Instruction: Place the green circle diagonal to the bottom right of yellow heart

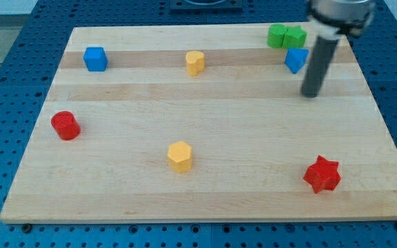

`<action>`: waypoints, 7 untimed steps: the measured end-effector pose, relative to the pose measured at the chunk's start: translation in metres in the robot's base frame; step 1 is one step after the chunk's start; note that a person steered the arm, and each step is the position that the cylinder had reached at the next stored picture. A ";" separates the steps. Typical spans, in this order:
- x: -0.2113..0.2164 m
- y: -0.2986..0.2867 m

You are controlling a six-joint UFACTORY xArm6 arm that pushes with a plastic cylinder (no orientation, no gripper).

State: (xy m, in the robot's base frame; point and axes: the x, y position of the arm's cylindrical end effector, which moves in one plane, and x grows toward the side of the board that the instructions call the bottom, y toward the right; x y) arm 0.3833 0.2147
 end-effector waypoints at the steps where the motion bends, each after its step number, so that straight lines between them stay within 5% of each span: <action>1: -0.049 0.045; 3: -0.167 0.032; 5: -0.171 -0.063; 7: -0.169 -0.075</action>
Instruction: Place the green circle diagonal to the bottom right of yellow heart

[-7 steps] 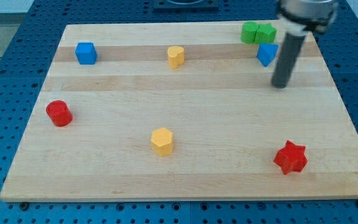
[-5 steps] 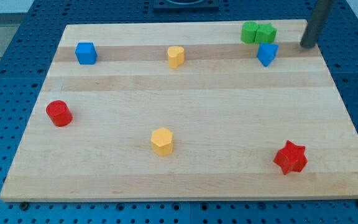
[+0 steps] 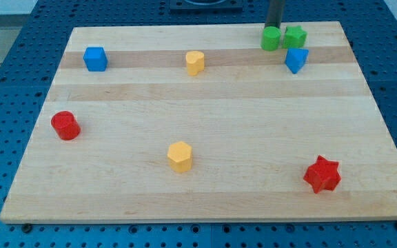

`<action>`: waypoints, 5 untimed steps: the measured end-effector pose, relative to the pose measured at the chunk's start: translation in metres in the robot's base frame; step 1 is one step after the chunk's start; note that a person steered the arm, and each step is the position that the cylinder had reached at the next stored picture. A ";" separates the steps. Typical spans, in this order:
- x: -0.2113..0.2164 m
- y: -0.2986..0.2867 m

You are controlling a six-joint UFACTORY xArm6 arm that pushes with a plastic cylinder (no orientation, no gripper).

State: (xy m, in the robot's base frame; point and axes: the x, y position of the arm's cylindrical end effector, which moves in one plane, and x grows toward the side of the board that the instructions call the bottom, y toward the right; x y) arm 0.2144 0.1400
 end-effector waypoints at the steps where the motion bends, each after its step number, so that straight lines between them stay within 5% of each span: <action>1: 0.000 0.001; 5: 0.042 0.001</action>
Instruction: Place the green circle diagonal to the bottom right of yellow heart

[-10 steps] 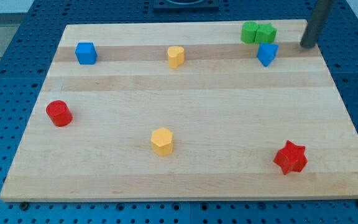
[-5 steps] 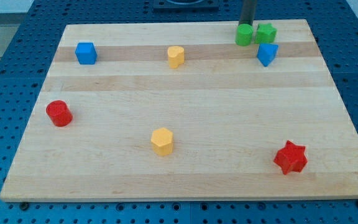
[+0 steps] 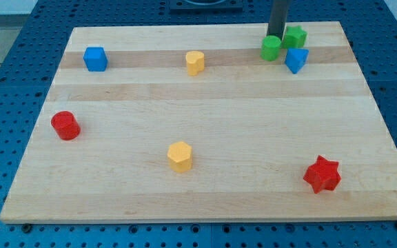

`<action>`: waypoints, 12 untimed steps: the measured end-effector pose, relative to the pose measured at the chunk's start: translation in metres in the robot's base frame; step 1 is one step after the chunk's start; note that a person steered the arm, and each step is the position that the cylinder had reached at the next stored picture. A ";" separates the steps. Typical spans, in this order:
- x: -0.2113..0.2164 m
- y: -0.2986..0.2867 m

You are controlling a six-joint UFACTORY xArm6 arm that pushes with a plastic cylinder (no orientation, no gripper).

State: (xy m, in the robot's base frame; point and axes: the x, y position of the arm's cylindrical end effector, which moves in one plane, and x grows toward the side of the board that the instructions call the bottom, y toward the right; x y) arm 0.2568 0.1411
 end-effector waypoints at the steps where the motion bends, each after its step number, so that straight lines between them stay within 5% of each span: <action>1: 0.028 0.000; 5: 0.114 -0.025; 12: 0.100 -0.102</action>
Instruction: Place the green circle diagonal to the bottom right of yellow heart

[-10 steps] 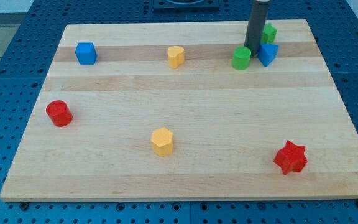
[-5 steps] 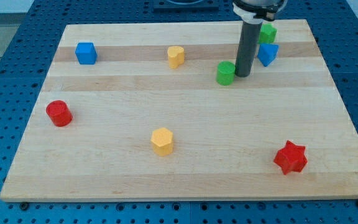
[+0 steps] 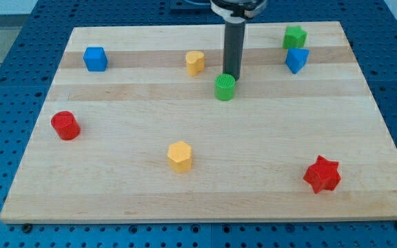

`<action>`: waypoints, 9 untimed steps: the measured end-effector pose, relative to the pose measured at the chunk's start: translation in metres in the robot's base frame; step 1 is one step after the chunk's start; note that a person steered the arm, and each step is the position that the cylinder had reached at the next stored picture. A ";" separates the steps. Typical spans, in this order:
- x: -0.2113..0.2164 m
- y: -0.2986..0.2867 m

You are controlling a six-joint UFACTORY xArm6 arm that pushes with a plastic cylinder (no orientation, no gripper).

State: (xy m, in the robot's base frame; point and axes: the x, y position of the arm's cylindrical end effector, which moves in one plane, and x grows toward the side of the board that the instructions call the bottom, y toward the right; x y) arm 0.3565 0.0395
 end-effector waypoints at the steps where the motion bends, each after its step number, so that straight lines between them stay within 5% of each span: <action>1: 0.009 -0.006; 6: 0.014 -0.031; 9: 0.067 0.014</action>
State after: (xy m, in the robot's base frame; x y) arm 0.4239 0.0532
